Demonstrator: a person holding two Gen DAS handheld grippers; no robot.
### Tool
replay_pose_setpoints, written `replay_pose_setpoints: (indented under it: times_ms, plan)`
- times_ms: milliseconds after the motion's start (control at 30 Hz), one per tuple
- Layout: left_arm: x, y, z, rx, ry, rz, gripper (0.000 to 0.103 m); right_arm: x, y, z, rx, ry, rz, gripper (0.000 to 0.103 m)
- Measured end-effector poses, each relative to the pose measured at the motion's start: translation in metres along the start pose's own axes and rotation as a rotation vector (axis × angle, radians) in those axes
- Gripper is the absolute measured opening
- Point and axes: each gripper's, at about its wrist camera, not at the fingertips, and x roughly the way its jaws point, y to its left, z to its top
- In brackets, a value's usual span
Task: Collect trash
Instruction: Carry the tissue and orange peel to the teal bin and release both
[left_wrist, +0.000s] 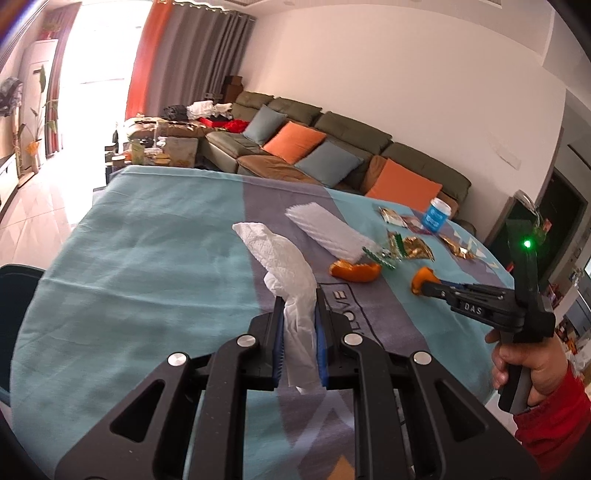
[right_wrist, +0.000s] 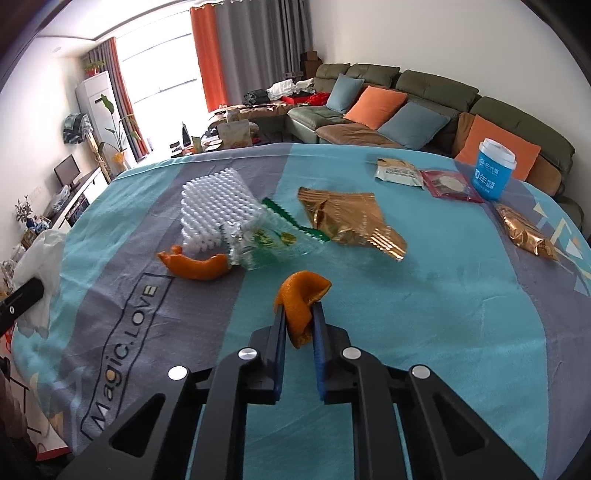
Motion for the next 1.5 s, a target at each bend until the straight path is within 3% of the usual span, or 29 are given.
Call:
replay_pose_setpoints:
  times_ms: [367, 767, 1200, 1500]
  plan:
    - [-0.030, 0.019, 0.002, -0.024, -0.064, 0.056, 0.014, -0.037, 0.034, 0.006, -0.060, -0.083, 0.041, 0.011]
    - [-0.070, 0.047, 0.000, -0.033, -0.133, 0.153, 0.014, -0.067, 0.114, 0.026, -0.170, -0.175, 0.198, 0.011]
    - [-0.122, 0.104, 0.002, -0.083, -0.201, 0.334, 0.014, -0.059, 0.220, 0.046, -0.319, -0.179, 0.379, 0.011]
    - [-0.153, 0.147, -0.002, -0.134, -0.218, 0.443, 0.015, -0.044, 0.281, 0.059, -0.415, -0.155, 0.452, 0.011]
